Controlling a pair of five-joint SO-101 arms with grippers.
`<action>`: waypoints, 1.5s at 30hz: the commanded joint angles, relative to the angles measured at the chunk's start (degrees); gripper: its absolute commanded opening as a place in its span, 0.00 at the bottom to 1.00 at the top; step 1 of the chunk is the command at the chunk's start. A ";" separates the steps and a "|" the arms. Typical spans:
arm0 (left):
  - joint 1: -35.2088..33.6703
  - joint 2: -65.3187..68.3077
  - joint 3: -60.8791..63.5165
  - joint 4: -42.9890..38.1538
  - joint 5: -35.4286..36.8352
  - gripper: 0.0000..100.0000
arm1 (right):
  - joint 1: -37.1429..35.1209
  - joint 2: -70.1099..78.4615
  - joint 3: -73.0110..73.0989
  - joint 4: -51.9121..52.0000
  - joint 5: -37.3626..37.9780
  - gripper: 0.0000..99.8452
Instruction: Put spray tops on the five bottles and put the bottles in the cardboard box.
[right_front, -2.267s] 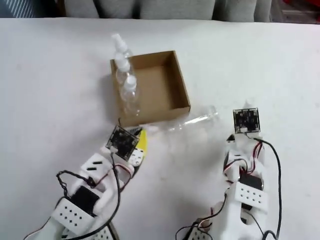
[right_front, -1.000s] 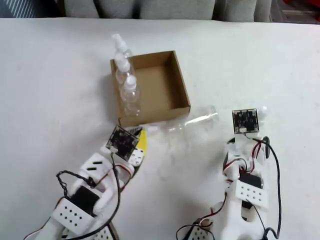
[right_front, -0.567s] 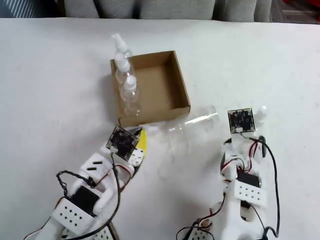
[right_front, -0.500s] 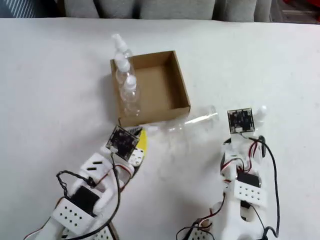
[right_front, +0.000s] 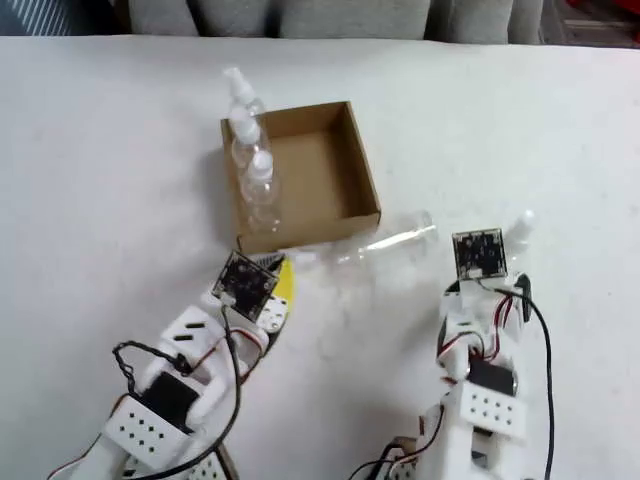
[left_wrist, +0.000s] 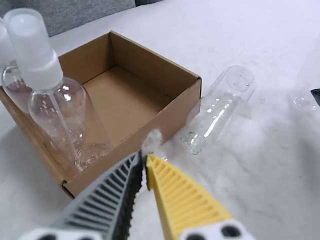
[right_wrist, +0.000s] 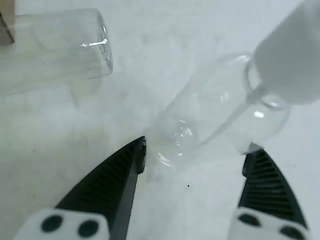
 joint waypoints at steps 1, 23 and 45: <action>-0.66 -0.92 -0.53 -1.93 -0.53 0.02 | -0.40 -10.42 1.41 4.26 0.09 0.26; -0.66 -0.92 -0.53 -1.85 -0.53 0.02 | -0.75 -21.05 3.78 6.99 0.09 0.26; -0.66 -0.92 -0.53 -1.85 -0.53 0.02 | -2.24 6.29 2.55 -16.22 0.09 0.08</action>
